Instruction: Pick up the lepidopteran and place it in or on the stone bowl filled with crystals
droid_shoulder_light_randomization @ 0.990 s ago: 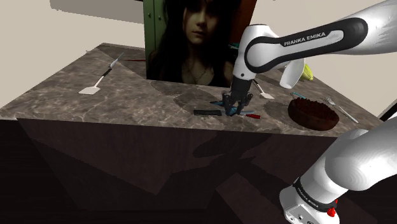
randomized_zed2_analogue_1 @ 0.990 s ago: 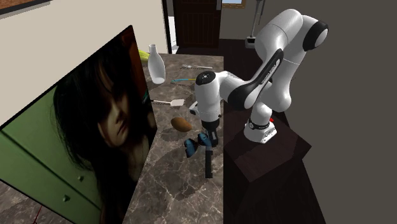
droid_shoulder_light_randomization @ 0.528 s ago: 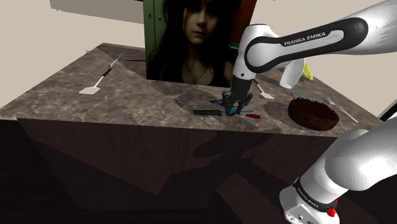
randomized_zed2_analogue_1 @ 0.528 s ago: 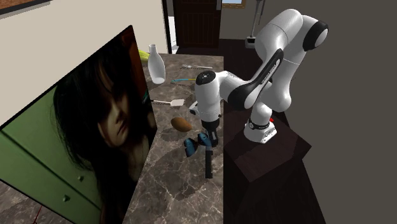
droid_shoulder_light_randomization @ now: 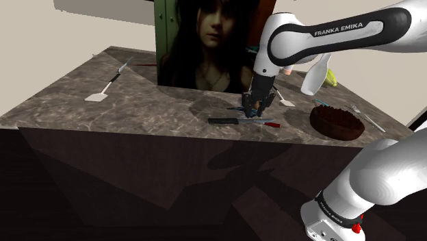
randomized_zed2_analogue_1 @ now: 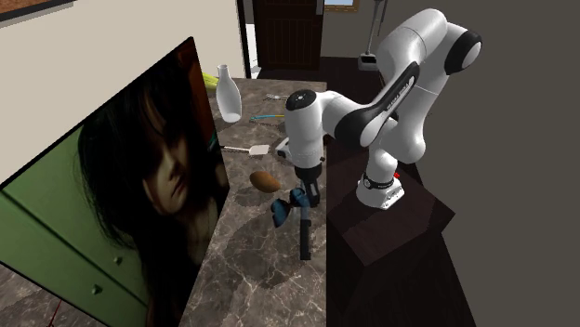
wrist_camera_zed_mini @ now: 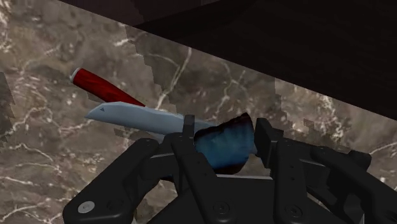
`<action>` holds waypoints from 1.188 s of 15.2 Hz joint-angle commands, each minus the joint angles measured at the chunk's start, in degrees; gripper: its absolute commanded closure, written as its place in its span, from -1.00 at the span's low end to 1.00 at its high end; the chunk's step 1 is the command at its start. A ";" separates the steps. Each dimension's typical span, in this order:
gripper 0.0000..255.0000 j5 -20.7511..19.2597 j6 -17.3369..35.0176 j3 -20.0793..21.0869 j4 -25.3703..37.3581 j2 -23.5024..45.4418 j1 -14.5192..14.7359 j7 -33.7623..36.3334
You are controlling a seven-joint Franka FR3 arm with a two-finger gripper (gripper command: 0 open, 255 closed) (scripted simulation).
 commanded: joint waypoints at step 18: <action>1.00 -0.59 -15.08 -0.71 13.12 -1.97 -0.21 1.04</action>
